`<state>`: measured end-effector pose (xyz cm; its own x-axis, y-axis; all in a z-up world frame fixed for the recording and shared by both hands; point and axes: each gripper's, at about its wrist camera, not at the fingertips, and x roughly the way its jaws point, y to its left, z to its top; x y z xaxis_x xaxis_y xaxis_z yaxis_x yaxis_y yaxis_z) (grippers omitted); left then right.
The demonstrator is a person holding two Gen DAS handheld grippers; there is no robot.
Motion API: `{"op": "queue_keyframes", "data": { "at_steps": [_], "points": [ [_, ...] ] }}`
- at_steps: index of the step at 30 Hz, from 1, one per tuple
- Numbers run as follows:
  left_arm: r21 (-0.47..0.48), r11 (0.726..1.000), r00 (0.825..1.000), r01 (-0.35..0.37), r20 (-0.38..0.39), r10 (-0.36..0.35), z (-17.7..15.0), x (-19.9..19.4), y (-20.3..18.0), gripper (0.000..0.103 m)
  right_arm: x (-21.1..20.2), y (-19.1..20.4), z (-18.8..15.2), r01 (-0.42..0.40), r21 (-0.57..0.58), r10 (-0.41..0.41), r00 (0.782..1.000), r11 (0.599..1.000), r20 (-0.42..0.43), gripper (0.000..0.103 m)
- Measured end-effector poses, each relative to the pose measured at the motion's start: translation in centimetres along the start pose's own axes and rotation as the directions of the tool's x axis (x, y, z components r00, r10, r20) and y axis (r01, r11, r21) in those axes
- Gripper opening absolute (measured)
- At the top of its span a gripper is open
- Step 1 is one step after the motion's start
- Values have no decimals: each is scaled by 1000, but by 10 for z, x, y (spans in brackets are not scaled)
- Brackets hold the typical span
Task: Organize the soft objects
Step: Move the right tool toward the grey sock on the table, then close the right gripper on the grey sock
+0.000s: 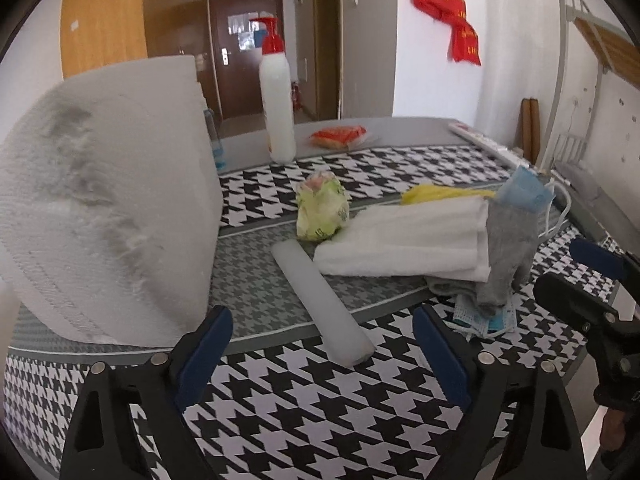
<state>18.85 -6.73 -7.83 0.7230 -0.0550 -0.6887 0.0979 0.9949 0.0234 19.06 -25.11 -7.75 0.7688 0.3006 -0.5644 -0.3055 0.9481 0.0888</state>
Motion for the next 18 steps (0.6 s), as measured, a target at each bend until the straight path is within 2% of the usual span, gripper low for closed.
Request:
{"op": "queue_keyframes", "data": {
  "at_steps": [5, 7, 13, 16, 18],
  "points": [
    [-2, 1000, 999, -18, -36, 18, 0, 8, -1, 91, 3, -3, 2, -30, -2, 30, 1000, 1000, 4, 74],
    [-5, 1000, 999, -18, -38, 18, 1, 9, -1, 91, 4, -3, 3, -45, -4, 45, 999, 999, 4, 73],
    [-5, 1000, 999, -22, -39, 22, 1, 10, -1, 91, 15, 0, 5, -50, -24, 49, 999, 998, -21, 60],
    [-2, 1000, 999, -28, -35, 28, 4, 14, -1, 91, 18, 0, 6, -40, -29, 40, 999, 999, -29, 59],
    [4, 1000, 999, -31, -34, 31, 7, 15, -1, 91, 21, 0, 5, -32, -35, 31, 999, 999, -36, 54]
  ]
}}
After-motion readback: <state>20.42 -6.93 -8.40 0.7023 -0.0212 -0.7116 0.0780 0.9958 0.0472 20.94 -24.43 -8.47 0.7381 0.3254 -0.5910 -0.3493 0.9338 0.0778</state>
